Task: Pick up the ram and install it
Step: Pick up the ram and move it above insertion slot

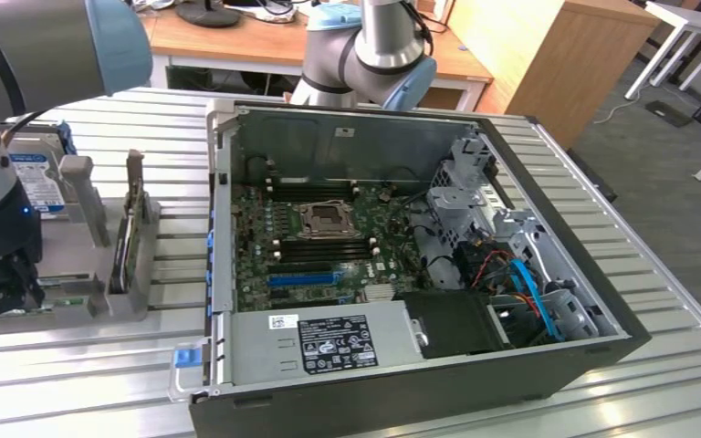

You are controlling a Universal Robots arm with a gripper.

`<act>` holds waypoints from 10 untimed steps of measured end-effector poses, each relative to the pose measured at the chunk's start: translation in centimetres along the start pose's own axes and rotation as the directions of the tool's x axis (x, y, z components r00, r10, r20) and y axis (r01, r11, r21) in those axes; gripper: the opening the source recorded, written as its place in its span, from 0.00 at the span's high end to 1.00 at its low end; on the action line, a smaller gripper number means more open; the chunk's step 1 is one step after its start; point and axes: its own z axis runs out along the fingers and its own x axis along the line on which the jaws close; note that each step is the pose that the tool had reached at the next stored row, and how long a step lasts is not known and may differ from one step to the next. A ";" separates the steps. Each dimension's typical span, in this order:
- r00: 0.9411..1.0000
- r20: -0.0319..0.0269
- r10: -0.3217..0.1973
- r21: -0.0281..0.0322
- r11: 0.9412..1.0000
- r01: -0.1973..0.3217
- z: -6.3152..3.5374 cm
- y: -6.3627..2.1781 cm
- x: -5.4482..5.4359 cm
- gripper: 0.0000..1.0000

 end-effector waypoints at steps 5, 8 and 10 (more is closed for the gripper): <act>1.000 0.000 0.000 0.000 1.000 0.000 -0.99 0.01 0.0 0.89; 1.000 0.000 0.000 0.000 1.000 0.000 -1.89 0.01 0.0 0.89; 1.000 0.000 0.000 0.000 1.000 0.000 -2.44 0.02 -0.1 0.89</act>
